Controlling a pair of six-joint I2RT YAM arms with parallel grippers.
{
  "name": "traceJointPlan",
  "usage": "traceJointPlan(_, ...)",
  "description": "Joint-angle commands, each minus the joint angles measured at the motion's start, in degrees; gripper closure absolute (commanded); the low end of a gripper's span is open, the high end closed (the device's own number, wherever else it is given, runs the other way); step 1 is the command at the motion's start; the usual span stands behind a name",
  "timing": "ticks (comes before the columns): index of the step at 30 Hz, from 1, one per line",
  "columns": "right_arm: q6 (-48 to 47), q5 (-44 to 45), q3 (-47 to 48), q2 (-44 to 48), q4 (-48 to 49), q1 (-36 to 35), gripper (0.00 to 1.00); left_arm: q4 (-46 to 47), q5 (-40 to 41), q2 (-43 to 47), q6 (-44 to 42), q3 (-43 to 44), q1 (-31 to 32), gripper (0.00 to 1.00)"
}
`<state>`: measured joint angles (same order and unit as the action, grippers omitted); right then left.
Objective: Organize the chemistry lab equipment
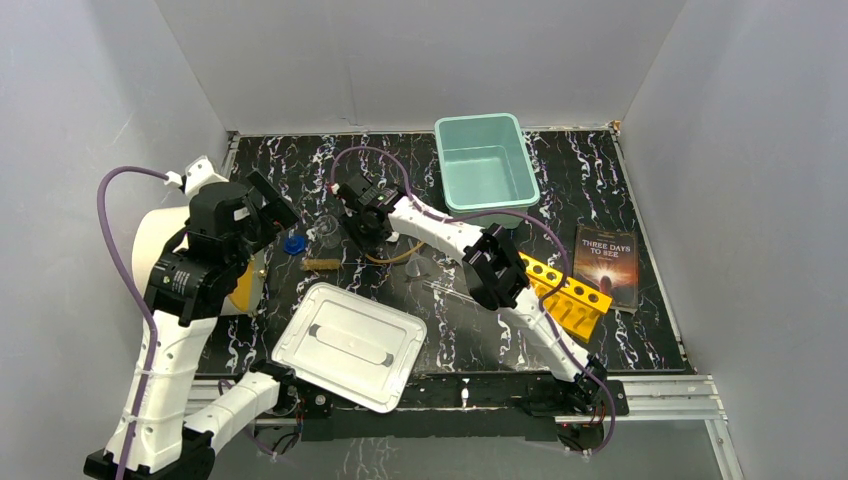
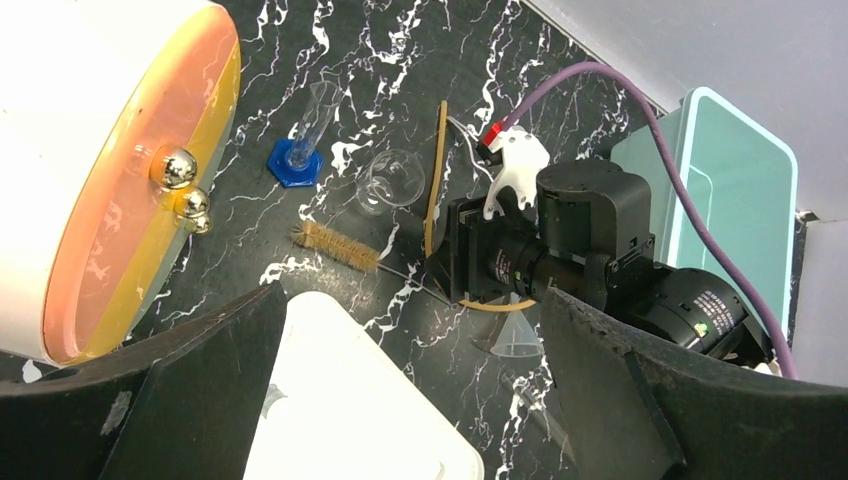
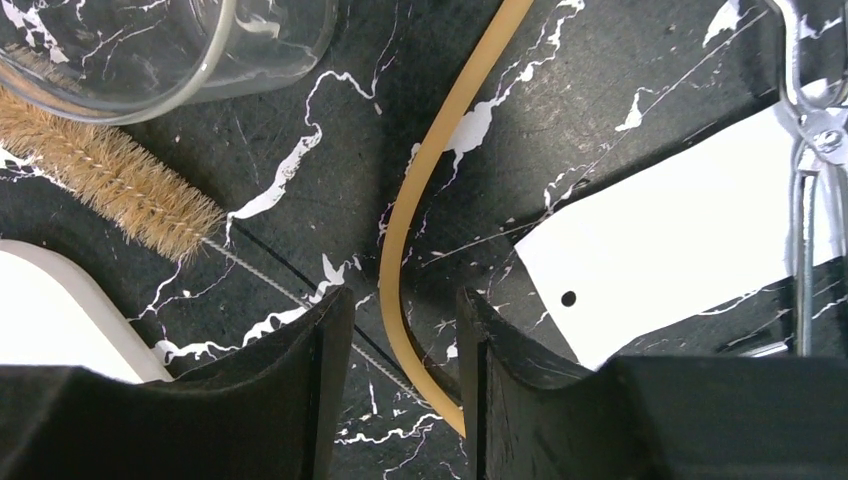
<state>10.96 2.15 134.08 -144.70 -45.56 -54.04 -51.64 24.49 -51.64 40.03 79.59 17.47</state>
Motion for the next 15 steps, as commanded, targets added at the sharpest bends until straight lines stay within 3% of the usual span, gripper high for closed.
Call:
traceJointPlan(1,0.8,-1.6,1.3,-0.1,-1.2,-0.6,0.5,-0.3,-0.1,0.7,-0.4,-0.9,0.1,0.02)
traceJointPlan(10,1.6,3.7,4.6,-4.9,-4.5,-1.6,0.63,0.1,-0.4,0.7,-0.3,-1.3,0.1,0.02)
traceJointPlan(15,1.6,6.4,7.6,-7.7,-7.2,-2.2,0.76,0.0,-0.5,1.2,0.3,-1.7,0.1,0.02)
